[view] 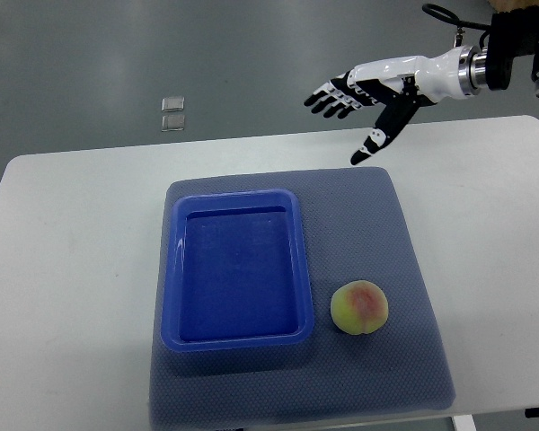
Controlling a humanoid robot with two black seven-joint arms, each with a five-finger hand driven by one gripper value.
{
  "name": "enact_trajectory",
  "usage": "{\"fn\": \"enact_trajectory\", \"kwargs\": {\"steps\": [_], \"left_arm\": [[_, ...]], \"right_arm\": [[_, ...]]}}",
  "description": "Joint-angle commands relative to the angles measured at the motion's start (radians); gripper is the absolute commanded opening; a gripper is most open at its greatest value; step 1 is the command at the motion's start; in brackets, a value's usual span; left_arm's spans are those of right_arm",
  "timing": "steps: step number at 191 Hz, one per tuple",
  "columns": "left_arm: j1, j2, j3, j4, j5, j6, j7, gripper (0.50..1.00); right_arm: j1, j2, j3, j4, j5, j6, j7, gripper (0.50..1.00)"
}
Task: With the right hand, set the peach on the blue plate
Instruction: 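Move the right hand over the mat toward the peach beside the tray, then lower the right hand around the peach and close its fingers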
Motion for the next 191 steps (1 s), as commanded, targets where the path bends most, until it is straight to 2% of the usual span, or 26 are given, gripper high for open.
{"fn": "enact_trajectory", "kwargs": {"steps": [1,8,28,60,85,86,105,115,116,143,191], "left_arm": [[-0.003,0.0,0.0,-0.01,0.0,0.0,0.0,1.0],[-0.003,0.0,0.0,-0.012,0.0,0.0,0.0,1.0],[-0.003,0.0,0.0,-0.013,0.0,0.0,0.0,1.0],[-0.003,0.0,0.0,-0.012,0.0,0.0,0.0,1.0],[-0.004,0.0,-0.001,-0.012,0.0,0.0,0.0,1.0],[-0.003,0.0,-0.001,-0.012,0.0,0.0,0.0,1.0],[-0.003,0.0,-0.001,-0.012,0.0,0.0,0.0,1.0],[-0.003,0.0,-0.001,-0.012,0.0,0.0,0.0,1.0],[-0.003,0.0,-0.001,-0.012,-0.001,0.0,0.0,1.0],[-0.003,0.0,-0.001,-0.008,-0.001,0.0,0.0,1.0],[-0.003,0.0,-0.001,-0.002,-0.001,0.0,0.0,1.0]], "right_arm": [[0.216,-0.045,-0.213,0.133,-0.036,0.021,-0.067,0.932],[0.295,-0.055,-0.274,0.194,-0.036,0.021,-0.075,0.932],[0.403,-0.057,-0.346,0.291,-0.036,0.021,-0.078,0.93],[0.425,-0.046,-0.357,0.325,-0.034,0.021,-0.076,0.93],[0.377,-0.046,-0.367,0.325,-0.033,0.021,-0.076,0.93],[0.342,-0.049,-0.367,0.325,-0.03,0.013,-0.076,0.93],[0.27,-0.059,-0.36,0.328,-0.025,-0.019,-0.073,0.928],[0.27,-0.059,-0.36,0.328,-0.025,-0.019,-0.073,0.928],[0.227,-0.06,-0.355,0.335,-0.022,-0.046,-0.07,0.928],[0.113,-0.065,-0.311,0.351,0.0,-0.148,-0.066,0.928],[-0.088,-0.068,-0.239,0.351,0.003,-0.232,-0.066,0.928]]}}
